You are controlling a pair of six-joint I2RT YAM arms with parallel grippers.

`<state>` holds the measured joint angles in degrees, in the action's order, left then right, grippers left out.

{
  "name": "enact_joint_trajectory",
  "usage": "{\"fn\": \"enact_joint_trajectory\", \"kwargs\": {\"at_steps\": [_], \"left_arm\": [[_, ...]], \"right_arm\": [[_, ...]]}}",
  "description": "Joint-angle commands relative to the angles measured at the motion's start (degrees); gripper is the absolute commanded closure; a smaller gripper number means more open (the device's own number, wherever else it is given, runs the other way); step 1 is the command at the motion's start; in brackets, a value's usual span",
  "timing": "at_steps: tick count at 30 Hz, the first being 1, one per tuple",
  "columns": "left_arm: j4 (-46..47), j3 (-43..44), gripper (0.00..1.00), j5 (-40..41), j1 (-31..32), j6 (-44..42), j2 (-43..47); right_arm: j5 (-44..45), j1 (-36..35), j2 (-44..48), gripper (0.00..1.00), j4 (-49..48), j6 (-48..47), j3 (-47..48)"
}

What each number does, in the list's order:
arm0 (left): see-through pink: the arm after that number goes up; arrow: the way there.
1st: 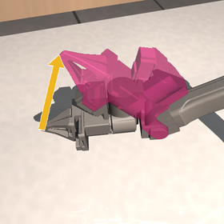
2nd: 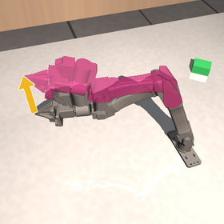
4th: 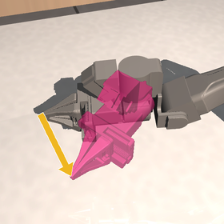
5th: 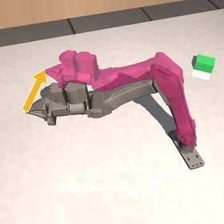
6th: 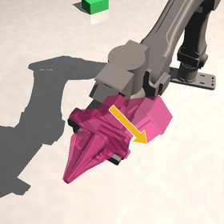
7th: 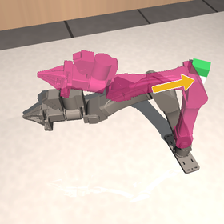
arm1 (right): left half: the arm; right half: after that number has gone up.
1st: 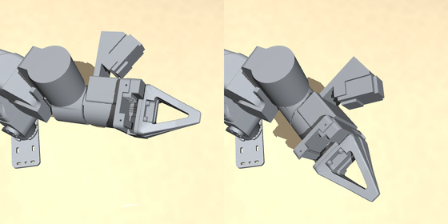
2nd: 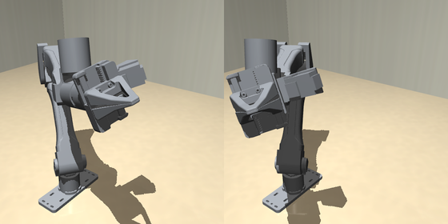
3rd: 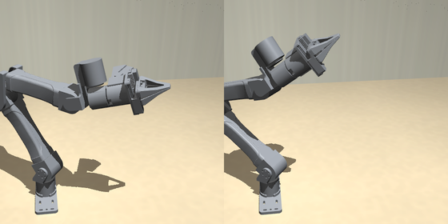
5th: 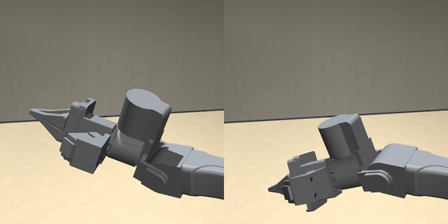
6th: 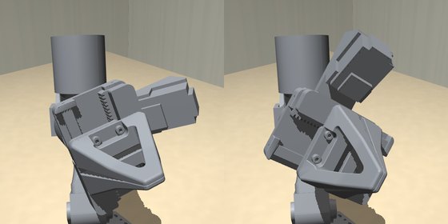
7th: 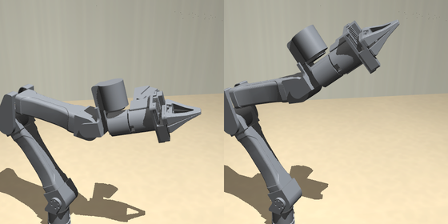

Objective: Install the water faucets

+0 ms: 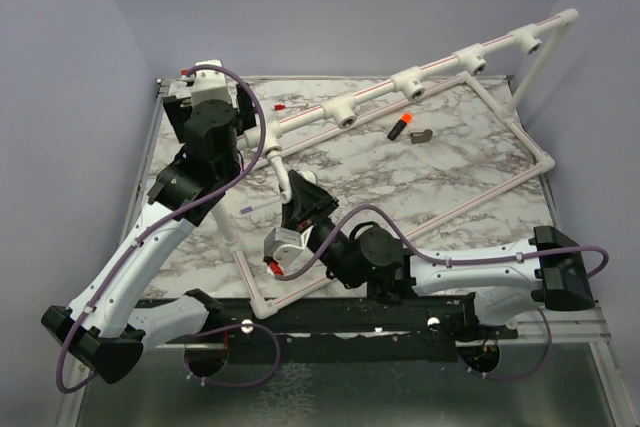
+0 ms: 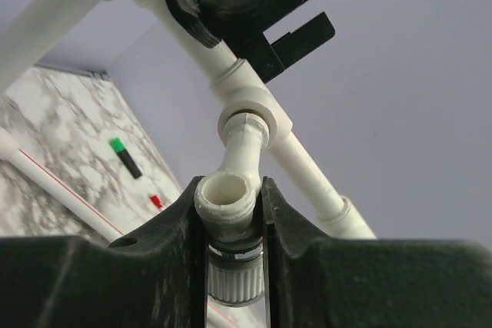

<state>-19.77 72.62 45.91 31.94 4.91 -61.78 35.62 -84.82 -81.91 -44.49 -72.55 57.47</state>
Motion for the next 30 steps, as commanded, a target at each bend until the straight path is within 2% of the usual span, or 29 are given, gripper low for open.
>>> {"fn": "enact_joint_trajectory", "kwargs": {"at_steps": [1,10,13,18,22,26,28,30], "left_arm": [[-4.31,-1.78,0.01,-1.42,1.17,-0.76,0.8],[-4.31,-1.78,0.01,-1.44,1.44,-0.86,1.13],[-4.31,-1.87,0.01,-1.44,1.61,-0.79,1.13],[-4.31,-1.78,0.01,-1.4,1.96,-0.77,1.27],[-4.02,-1.99,0.01,-0.77,2.4,-1.01,1.07],[-3.87,-1.83,0.01,-0.35,2.92,-1.1,0.88],[-3.87,-1.63,0.01,-0.28,3.16,-1.19,0.85],[-3.87,-1.67,0.01,-0.09,3.29,-1.3,1.13]], "right_arm": [[4.32,-0.53,-1.97,1.0,-7.25,19.78,1.87],[9.58,-0.53,-2.0,1.0,-14.6,44.8,2.83],[13.19,-0.53,-2.94,1.0,-18.25,53.1,2.68],[21.14,-0.57,-4.24,1.0,-18.1,67.69,4.19],[24.5,-0.53,-3.63,1.0,-14.57,80.61,4.88],[25.69,-0.33,-3.83,1.0,-13.31,87.73,6.05],[26.83,0.09,-3.36,1.0,-8.77,94.78,6.77],[26.79,1.18,-2.12,1.0,0.48,106.36,7.67]]}}
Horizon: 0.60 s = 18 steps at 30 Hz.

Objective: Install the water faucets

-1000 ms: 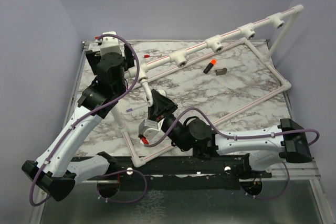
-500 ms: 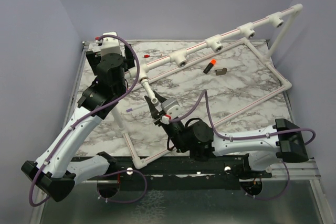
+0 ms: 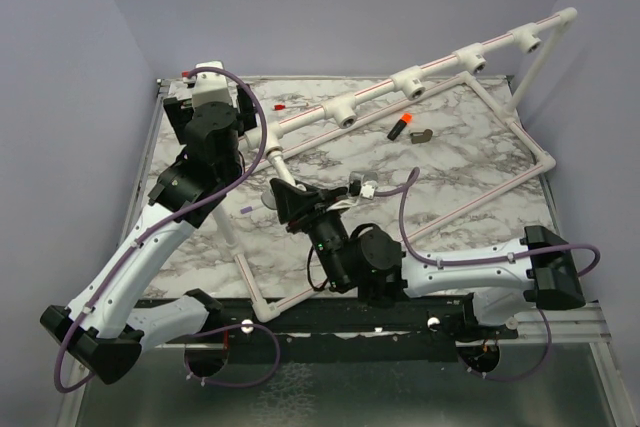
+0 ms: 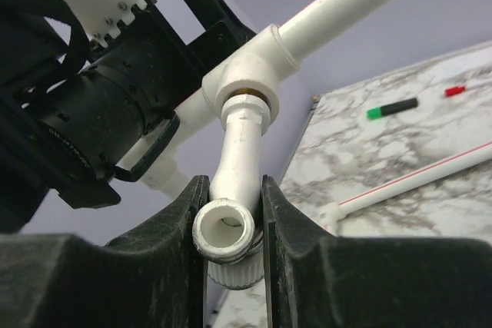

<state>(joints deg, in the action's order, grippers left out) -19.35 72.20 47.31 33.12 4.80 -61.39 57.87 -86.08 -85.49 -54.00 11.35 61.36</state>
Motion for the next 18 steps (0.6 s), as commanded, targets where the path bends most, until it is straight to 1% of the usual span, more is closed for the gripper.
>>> {"fn": "enact_joint_trajectory", "kwargs": {"at_steps": [1,3,4,9,15,18], "left_arm": [[-4.29,-1.27,0.01,-1.45,2.19,-1.17,0.8],[-4.37,-1.41,0.01,-1.48,2.29,-1.19,1.0],[-4.31,-1.45,0.01,-1.51,2.3,-1.13,1.0],[-4.33,-1.8,0.01,-1.96,2.46,-0.59,1.29],[-4.55,-1.55,0.01,-1.79,2.9,-0.67,1.33],[-4.64,-1.54,0.01,-1.8,2.99,-0.67,1.42]], "right_arm": [[3.69,3.21,2.19,0.99,15.39,30.07,4.36],[2.21,4.58,3.09,1.0,26.16,42.68,5.72],[1.72,5.02,3.33,1.0,29.15,46.78,6.01],[-0.06,5.4,4.12,1.0,30.07,54.4,4.67],[-3.69,6.04,5.19,1.0,35.25,66.84,4.41],[-5.74,6.23,5.63,0.99,35.37,69.09,3.81]]}}
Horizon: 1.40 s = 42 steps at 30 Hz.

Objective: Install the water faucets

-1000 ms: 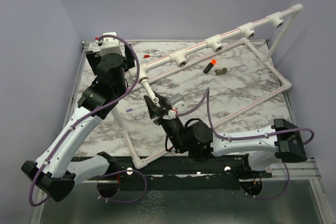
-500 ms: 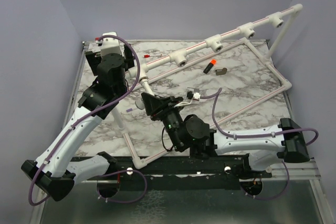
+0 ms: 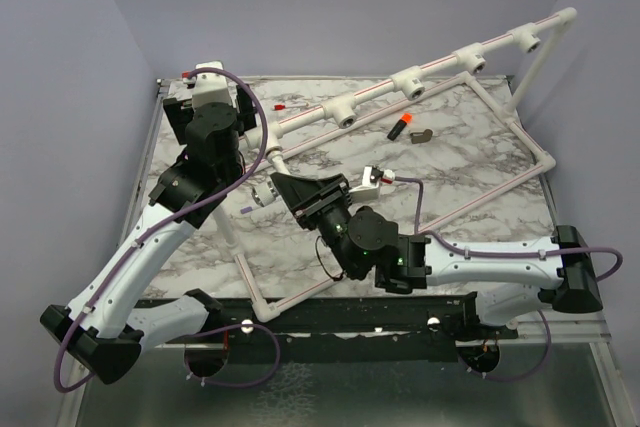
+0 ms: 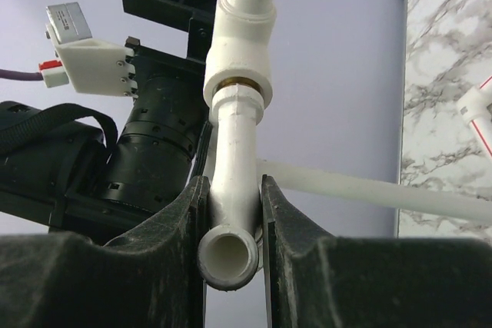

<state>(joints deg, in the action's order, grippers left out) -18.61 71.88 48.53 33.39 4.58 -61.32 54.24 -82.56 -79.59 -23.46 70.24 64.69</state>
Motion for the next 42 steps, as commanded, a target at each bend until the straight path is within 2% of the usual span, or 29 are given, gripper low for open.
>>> {"fn": "enact_joint_trajectory", "kwargs": {"at_steps": [1,4,7,11,13,21,28,31,34,42], "left_arm": [[-5.46,-1.21,0.01,-2.98,2.73,-0.49,1.31],[-5.55,-1.14,0.01,-2.61,2.74,-0.62,1.49],[-5.69,-1.06,0.01,-2.58,2.74,-0.62,1.63],[-5.9,-0.87,0.01,-2.35,2.69,-0.67,1.38],[-5.95,-0.71,0.01,-2.32,2.74,-0.77,1.28],[-6.09,-0.49,0.01,-1.9,2.69,-0.96,0.89],[-6.0,-0.33,0.01,-1.29,2.69,-1.21,0.55],[-6.01,-0.33,0.01,-1.32,2.74,-1.16,0.36],[-6.0,-0.18,0.01,-1.14,2.71,-1.35,0.14],[-5.83,0.06,0.01,-0.82,2.68,-1.92,0.07]], "right_arm": [[-2.51,2.75,-0.12,1.0,4.77,10.59,0.26],[-2.73,2.81,0.21,0.98,5.7,10.51,0.09],[-2.56,2.81,0.72,0.84,6.64,9.5,-0.06],[-2.16,2.84,1.74,0.59,6.79,7.85,-1.01],[-2.03,2.85,2.49,0.51,6.49,7.02,-1.72],[-2.41,2.78,6.87,0.3,3.13,-1.88,-5.45],[-2.98,2.84,12.27,0.28,0.65,-12.28,-8.89],[-3.15,2.84,14.62,0.29,0.54,-19.8,-9.7],[-4.9,2.81,15.7,0.3,-2.65,-32.42,-10.31],[-13.54,2.82,17.6,0.31,-3.26,-63.04,-7.78]]}}
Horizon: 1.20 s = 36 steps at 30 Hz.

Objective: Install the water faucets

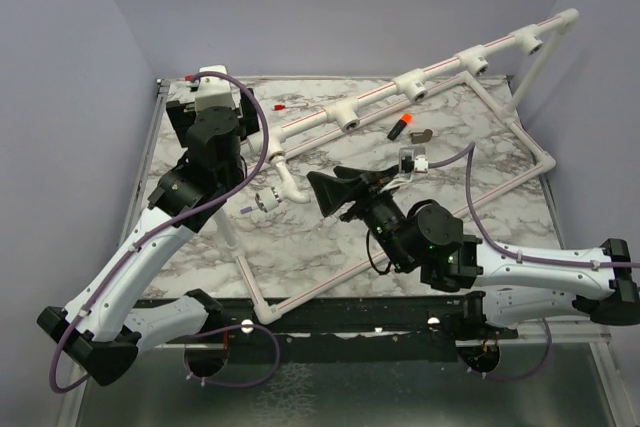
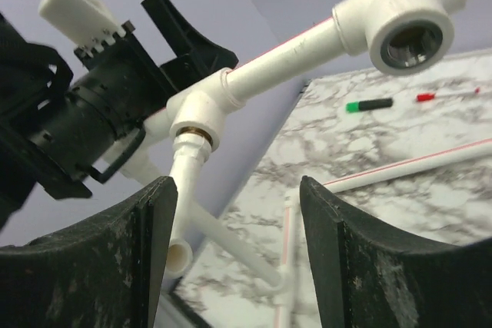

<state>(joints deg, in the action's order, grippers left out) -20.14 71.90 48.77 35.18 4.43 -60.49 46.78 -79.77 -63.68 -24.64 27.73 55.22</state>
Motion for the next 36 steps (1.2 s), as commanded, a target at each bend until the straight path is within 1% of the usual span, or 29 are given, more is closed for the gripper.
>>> {"fn": "enact_joint_trajectory", "kwargs": {"at_steps": [1,5,8,12,15,18,22,25,30,33,36], "left_arm": [[-4.22,0.08,0.01,-0.9,0.94,-1.89,-0.69],[-4.12,0.13,0.01,-1.09,0.89,-1.97,-0.78],[-3.9,-0.23,0.01,-1.25,0.94,-1.97,-0.8],[-3.49,-0.69,0.01,-1.19,0.94,-2.22,-0.82],[-3.42,-0.71,0.01,-1.14,0.94,-2.36,-0.8],[-3.24,-1.03,0.01,-1.2,0.94,-2.4,-0.73],[-3.15,-1.32,0.01,-1.21,0.92,-2.4,-0.64],[-2.99,-1.44,0.01,-0.96,0.92,-2.51,-0.5],[-2.96,-1.85,0.01,-0.8,0.94,-2.58,0.06],[-2.88,-1.94,0.01,-0.77,0.94,-2.58,0.28],[-2.8,-2.11,0.01,-0.96,0.94,-2.5,0.26]], "right_arm": [[-7.94,0.05,2.02,0.31,-2.11,-24.75,1.79],[-16.45,0.03,3.53,0.31,2.63,-41.57,4.41],[-21.15,0.03,4.48,0.31,7.52,-49.66,6.5],[-29.54,-0.03,5.23,0.31,17.56,-62.28,10.18],[-35.57,-0.03,4.96,0.25,25.87,-70.46,12.49],[-37.19,0.01,3.91,0.18,30.59,-77.65,13.9],[-36.76,-0.04,1.65,0.17,34.97,-86.7,15.23],[-35.98,-0.04,0.4,0.16,34.77,-92.28,14.85],[-36.44,-0.04,-1.55,0.16,32.04,-97.92,13.77],[-33.61,-0.19,-3.19,0.16,28.21,-102.89,11.87],[-30.17,-1.01,-5.07,0.16,22.22,-108.84,9.44]]}}
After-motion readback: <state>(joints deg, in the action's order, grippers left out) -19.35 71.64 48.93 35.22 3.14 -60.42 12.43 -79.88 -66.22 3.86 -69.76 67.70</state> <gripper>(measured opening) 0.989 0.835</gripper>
